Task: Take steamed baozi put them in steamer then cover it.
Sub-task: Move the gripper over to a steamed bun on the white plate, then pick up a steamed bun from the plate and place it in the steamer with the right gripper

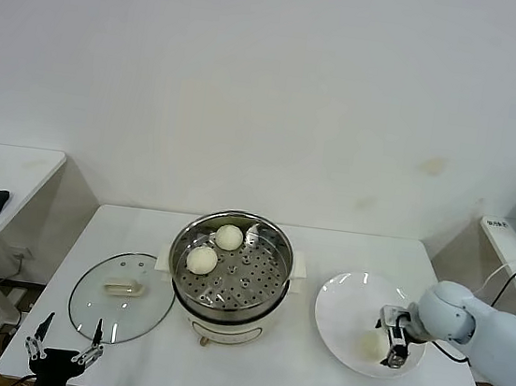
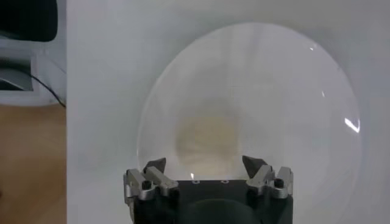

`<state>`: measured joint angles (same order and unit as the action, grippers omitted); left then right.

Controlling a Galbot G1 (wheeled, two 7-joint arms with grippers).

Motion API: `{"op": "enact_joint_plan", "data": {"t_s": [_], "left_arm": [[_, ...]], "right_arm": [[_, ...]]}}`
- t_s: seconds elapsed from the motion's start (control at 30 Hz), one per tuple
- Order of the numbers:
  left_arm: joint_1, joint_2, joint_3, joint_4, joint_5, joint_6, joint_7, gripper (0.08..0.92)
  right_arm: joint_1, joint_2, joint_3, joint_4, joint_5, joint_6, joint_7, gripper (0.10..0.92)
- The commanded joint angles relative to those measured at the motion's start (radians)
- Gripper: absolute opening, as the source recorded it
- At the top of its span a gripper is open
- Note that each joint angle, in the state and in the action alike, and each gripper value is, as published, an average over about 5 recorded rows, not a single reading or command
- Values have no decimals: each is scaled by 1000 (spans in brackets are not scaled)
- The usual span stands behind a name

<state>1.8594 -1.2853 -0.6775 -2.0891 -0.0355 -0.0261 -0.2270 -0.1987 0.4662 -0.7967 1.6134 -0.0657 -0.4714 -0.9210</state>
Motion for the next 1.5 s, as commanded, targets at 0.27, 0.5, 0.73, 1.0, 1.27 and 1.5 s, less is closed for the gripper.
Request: {"op": "enact_joint_plan", "data": {"t_s": [0.27, 0.5, 0.73, 1.0, 1.27, 1.5], "left_arm": [[2, -3, 3, 1, 0, -5, -2, 823], [7, -3, -3, -4, -1, -8, -3, 823], [9, -5, -2, -12, 0, -9, -3, 823], [-1, -1, 9, -5, 2, -8, 0, 823], [3, 7, 5, -18, -1, -8, 0, 823], [10, 6, -1, -23, -4, -10, -1, 823]], "right_arm": [[-42, 54, 39, -61, 12, -21, 24, 670], [-36, 62, 47, -69, 17, -25, 16, 597], [-11, 57, 63, -67, 31, -29, 4, 545], [265, 21, -39, -18, 150, -25, -29, 551], [655, 113, -189, -30, 274, 13, -92, 559], [903, 320, -337, -17, 373, 34, -96, 560]]}}
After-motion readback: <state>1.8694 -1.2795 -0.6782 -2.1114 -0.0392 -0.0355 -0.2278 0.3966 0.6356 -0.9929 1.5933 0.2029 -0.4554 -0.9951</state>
